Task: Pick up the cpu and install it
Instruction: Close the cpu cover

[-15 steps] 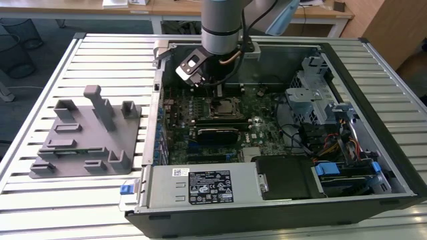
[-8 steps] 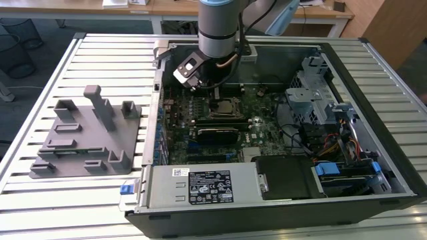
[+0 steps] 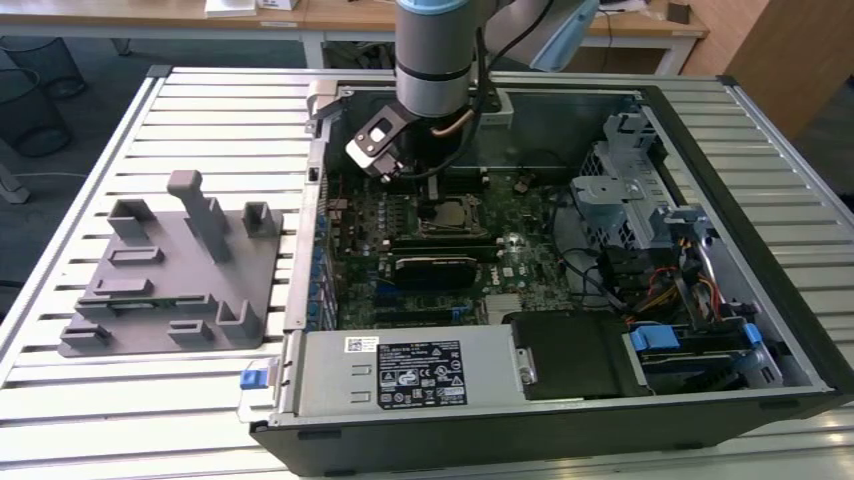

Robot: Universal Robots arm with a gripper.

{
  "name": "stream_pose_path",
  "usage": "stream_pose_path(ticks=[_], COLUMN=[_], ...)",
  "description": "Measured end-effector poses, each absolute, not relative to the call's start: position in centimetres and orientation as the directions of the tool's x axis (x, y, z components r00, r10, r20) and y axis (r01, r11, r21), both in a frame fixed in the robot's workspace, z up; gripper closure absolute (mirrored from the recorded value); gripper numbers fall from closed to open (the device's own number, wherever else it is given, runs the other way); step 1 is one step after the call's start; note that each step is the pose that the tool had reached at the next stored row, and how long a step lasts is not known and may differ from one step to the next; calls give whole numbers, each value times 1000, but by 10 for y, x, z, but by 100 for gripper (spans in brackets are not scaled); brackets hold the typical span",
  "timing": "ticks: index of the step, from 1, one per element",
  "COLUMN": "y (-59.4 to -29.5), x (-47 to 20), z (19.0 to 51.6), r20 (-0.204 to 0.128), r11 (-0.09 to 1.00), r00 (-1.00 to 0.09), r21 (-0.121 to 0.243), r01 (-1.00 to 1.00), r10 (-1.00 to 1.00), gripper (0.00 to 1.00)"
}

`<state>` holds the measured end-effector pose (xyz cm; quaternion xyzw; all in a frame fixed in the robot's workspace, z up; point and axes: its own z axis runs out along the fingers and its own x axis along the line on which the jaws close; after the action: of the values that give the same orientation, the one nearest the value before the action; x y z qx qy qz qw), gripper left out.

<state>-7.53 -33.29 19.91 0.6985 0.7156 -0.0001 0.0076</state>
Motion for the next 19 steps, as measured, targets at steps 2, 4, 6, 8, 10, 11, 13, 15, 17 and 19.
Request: stream_pose_path(ticks=[2,4,6,8,10,11,13,15,17,19], y=[-333,-333,-333,-333,-333,-333,-333,-333,-333,-333], x=[-75,-75,-75,-74,-72,-71,-69,-67,-66,-66], z=[199,200,200,200,200,200,199,199,199,200], r20=[-9,-7,-5,-3,-3,-2,-2,-1,1,2], r11=[24,24,24,24,24,24,24,24,24,24], r00=[-24,-24,-24,-24,-24,-24,-24,-24,-24,-24], r21=[11,11,11,11,11,11,11,11,11,11], r01=[1000,1000,1000,1000,1000,1000,1000,1000,1000,1000], r10=[1000,1000,1000,1000,1000,1000,1000,1000,1000,1000], gripper=[89,89,89,89,89,89,89,89,89,89])
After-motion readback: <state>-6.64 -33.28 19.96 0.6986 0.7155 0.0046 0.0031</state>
